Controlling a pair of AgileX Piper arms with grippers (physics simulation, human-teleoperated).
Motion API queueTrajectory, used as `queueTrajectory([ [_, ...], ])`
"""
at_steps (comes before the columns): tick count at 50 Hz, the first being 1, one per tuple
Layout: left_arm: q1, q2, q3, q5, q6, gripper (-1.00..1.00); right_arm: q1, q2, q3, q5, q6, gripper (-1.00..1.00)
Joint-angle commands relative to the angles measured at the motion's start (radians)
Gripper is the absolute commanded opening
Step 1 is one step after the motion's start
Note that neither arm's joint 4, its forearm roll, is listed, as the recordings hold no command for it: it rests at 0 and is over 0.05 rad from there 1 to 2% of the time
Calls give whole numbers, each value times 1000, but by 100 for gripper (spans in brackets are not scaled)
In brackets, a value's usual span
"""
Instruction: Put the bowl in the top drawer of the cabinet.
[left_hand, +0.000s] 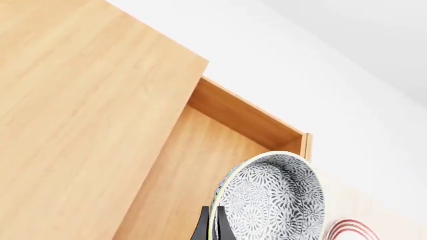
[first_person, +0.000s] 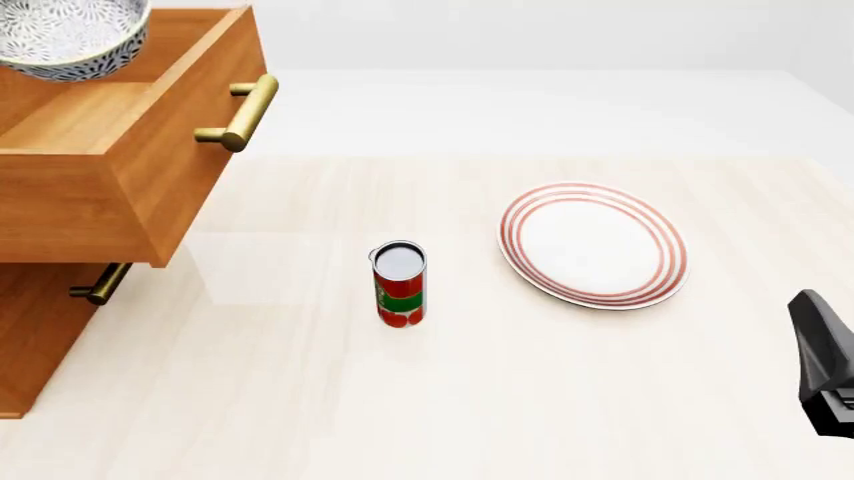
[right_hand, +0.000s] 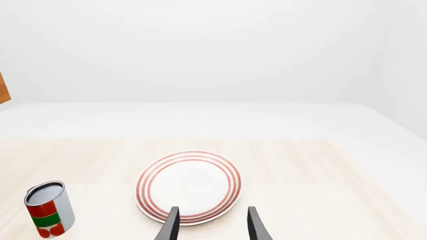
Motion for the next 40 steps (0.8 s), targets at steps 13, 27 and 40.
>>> queueTrajectory([
  [13,12,34,19,-38,18,-100,0,0,0,0,0,100],
  [27,16,58,34,-60,22,-100,0,0,0,0,0,100],
  [40,24,72,41,-73,23,-100,0,0,0,0,0,100],
])
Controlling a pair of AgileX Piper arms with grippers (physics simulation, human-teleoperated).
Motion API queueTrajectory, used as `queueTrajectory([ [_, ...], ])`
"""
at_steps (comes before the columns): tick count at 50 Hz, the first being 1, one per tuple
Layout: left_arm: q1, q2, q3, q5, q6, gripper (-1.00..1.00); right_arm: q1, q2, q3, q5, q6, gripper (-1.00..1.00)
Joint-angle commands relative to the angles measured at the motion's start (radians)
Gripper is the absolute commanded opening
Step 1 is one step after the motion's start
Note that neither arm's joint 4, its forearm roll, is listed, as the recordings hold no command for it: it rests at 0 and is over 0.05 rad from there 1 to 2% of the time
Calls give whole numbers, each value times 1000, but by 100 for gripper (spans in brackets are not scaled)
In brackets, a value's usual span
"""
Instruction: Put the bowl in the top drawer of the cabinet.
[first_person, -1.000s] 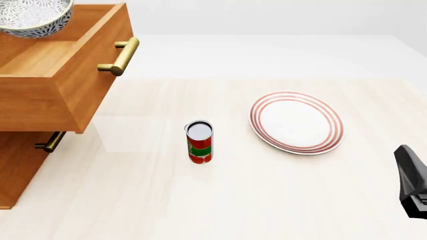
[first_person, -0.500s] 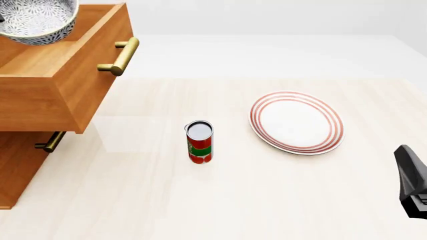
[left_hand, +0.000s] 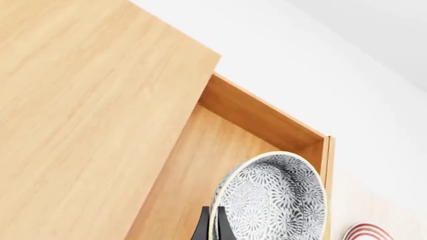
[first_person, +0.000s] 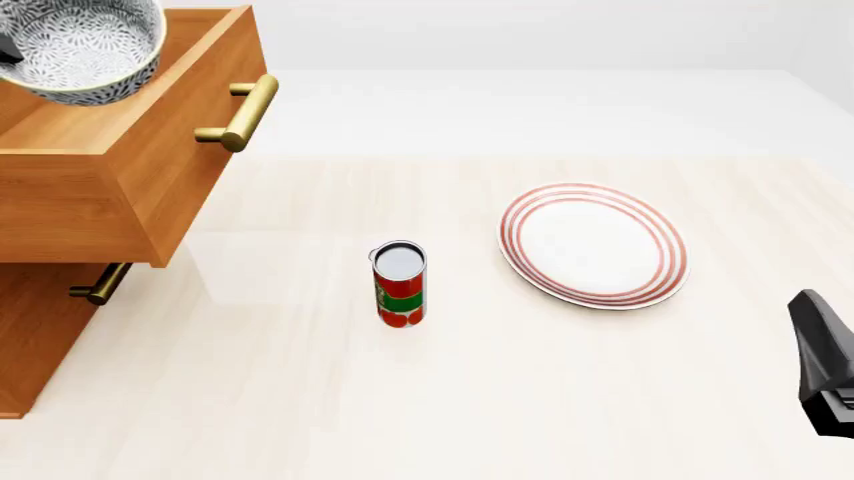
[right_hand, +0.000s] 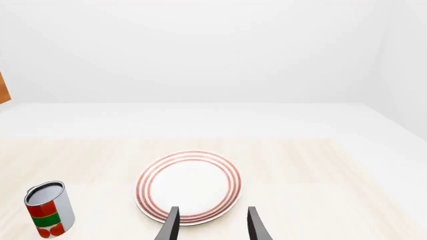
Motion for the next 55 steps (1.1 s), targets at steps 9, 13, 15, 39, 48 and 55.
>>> queueTrajectory([
  [9,6,17,10,-23,9,-100,0,0,0,0,0,100],
  [13,7,21,10,-26,9,-100,0,0,0,0,0,100],
  [15,8,24,14,-31,9,-100,0,0,0,0,0,100],
  [39,13,61,15,-57,9,-100,0,0,0,0,0,100],
  [48,14,70,24,-68,10,-100,0,0,0,0,0,100],
  [55,14,74,30,-74,10,-100,0,0,0,0,0,100],
])
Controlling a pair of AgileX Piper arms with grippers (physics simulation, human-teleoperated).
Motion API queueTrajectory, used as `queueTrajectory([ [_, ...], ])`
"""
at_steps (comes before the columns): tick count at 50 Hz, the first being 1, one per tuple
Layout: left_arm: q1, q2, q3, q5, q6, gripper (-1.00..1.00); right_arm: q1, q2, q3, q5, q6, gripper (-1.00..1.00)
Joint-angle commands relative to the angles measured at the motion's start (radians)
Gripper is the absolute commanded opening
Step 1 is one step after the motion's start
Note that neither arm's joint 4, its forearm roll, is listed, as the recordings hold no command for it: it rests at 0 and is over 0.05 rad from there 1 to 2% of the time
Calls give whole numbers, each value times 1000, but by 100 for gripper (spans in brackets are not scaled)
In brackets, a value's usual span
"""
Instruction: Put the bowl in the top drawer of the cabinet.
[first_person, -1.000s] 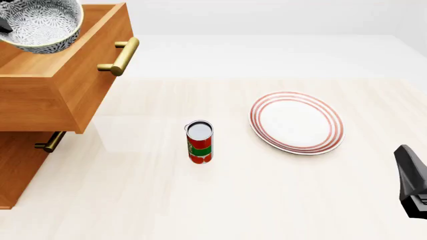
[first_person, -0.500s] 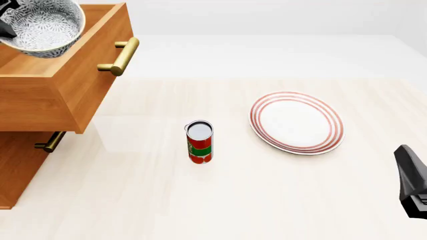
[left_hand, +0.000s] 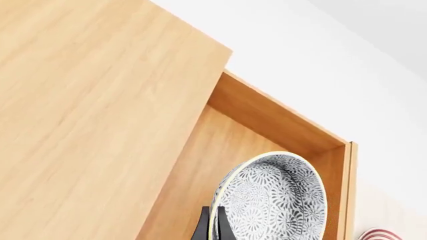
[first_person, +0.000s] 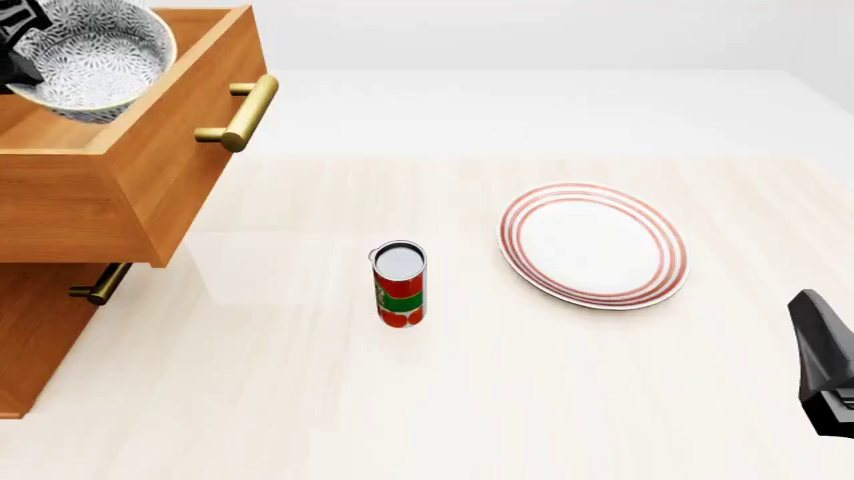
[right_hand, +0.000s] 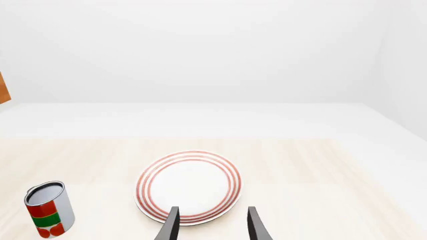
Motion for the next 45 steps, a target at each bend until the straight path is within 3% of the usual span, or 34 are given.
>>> queueTrajectory([
  [1,1,9,6,-17,6,-100,0,0,0,0,0,100],
  [45,4,42,26,-48,10,-100,0,0,0,0,0,100],
])
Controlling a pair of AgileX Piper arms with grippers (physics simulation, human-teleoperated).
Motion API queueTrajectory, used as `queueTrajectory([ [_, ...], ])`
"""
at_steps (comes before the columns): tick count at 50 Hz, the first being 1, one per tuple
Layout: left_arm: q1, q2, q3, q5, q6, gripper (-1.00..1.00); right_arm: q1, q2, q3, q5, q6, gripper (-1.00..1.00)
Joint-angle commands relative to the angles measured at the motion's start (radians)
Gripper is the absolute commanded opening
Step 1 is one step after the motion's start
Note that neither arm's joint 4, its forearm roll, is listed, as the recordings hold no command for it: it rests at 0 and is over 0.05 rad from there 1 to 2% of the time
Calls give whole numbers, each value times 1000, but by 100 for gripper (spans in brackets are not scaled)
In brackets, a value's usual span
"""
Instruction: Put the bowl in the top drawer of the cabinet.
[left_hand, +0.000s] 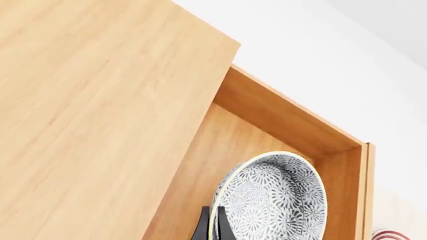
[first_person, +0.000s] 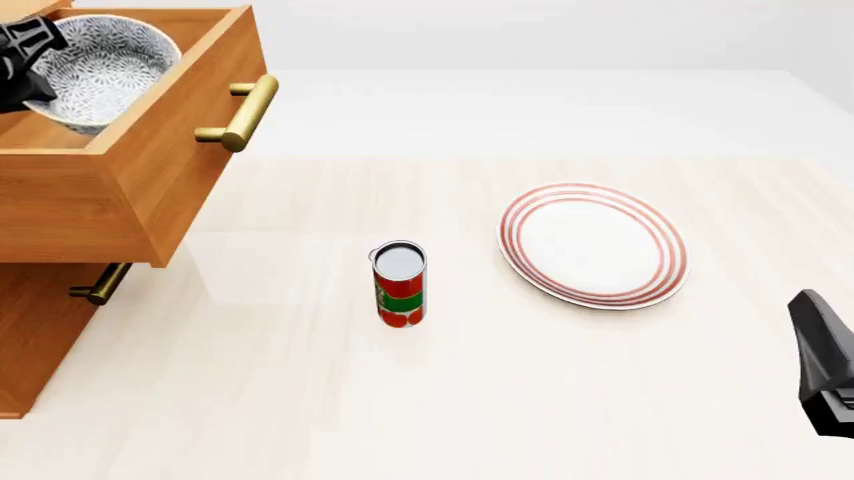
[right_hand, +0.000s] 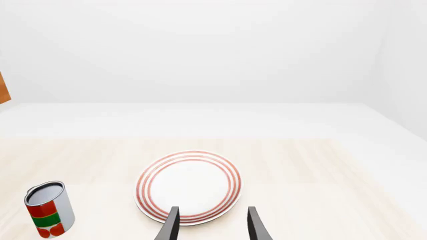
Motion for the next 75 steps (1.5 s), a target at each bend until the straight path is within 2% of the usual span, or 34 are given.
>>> queueTrajectory([
  [1,0,5,-3,-8,8,-100,0,0,0,0,0,100],
  [26,-3,5,9,-25,21,-100,0,0,0,0,0,100],
  [28,-16,-2,-1,-28,51,-100,0,0,0,0,0,100],
  [29,-22,-6,-1,-33,56,100,0,0,0,0,0,100],
  [31,-10,3,4,-27,33,100,0,0,0,0,0,100],
  [52,-10,-28,-23,-3,39,100,0,0,0,0,0,100],
  [75,-37,-150,-56,77,37,100,0,0,0,0,0,100],
])
